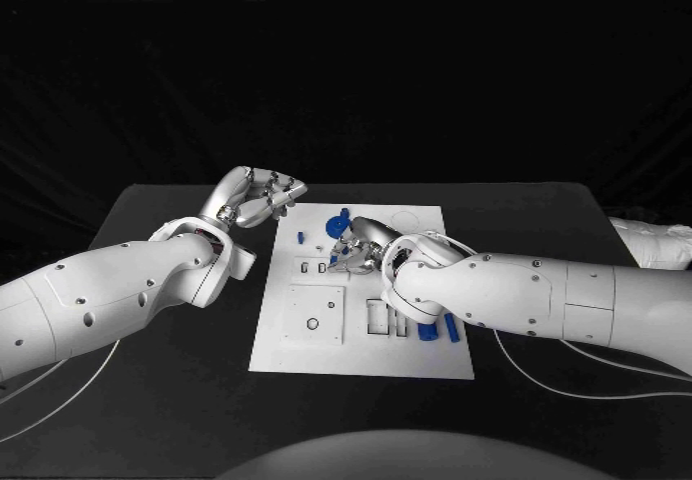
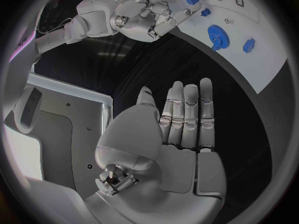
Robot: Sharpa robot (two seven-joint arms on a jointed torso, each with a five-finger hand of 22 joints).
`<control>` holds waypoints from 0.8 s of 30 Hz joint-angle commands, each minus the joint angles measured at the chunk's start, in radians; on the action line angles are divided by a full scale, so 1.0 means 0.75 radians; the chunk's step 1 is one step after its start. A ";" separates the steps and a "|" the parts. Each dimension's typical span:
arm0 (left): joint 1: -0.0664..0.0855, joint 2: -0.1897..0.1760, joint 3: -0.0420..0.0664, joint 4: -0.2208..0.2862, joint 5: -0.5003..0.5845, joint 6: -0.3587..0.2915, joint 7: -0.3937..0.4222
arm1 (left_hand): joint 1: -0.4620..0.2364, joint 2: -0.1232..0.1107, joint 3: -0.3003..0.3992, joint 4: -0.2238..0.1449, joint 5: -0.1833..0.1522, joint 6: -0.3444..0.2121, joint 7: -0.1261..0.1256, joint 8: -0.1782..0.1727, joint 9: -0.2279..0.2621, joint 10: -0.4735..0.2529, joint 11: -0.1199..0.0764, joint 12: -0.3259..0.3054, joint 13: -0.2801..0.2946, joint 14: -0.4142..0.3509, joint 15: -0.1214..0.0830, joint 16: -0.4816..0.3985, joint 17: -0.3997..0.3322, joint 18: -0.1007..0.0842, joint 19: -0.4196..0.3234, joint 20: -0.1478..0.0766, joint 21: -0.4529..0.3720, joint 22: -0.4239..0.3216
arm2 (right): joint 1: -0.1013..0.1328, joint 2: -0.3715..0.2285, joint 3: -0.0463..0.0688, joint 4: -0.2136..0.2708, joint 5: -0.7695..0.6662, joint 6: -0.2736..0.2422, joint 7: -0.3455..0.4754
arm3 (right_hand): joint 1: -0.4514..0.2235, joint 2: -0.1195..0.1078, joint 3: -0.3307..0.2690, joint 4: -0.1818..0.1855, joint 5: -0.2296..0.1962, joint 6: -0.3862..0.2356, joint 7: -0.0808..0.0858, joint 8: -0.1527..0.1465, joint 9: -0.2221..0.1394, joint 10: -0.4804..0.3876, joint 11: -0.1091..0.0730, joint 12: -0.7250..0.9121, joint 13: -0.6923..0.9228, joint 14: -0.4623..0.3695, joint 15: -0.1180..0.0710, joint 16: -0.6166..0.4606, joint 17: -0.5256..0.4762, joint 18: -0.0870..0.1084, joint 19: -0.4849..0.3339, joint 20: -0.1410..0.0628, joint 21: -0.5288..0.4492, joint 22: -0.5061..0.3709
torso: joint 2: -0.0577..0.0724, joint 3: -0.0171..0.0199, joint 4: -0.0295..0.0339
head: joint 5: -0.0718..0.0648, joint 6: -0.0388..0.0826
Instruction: Assemble the parts on the task board
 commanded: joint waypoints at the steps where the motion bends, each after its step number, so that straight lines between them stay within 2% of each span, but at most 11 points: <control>1: 0.002 0.001 0.001 0.003 -0.004 -0.003 0.010 | 0.011 0.004 -0.008 0.000 0.005 -0.005 -0.001 0.002 0.002 0.007 -0.007 -0.007 -0.002 0.011 0.000 -0.008 -0.001 0.022 0.008 0.000 -0.009 -0.002 | -0.002 0.003 0.000 -0.004 -0.041 0.030 -0.003 | 0.007 0.017 0.001 -0.006 0.007 0.047 -0.008 0.001 0.000 0.139 0.011 0.004 0.349 0.139 0.009 0.005 0.350 -0.009 0.142 0.009 0.006 0.351 | 0.000 0.0006 -0.0001 | 0.000 0.000; 24: 0.003 0.002 0.001 0.003 -0.004 -0.004 0.009 | 0.012 0.005 -0.008 0.000 0.005 -0.006 -0.001 0.001 0.002 0.007 -0.007 -0.007 -0.003 0.012 0.000 -0.008 -0.002 0.022 0.009 -0.001 -0.010 -0.002 | -0.005 0.021 0.000 -0.027 -0.041 0.071 0.006 | 0.009 0.018 0.001 -0.011 0.003 0.027 0.003 -0.019 -0.008 0.139 0.021 0.004 0.349 0.139 0.017 0.005 0.350 -0.009 0.142 0.017 0.006 0.351 | 0.000 0.0005 0.0002 | 0.002 -0.005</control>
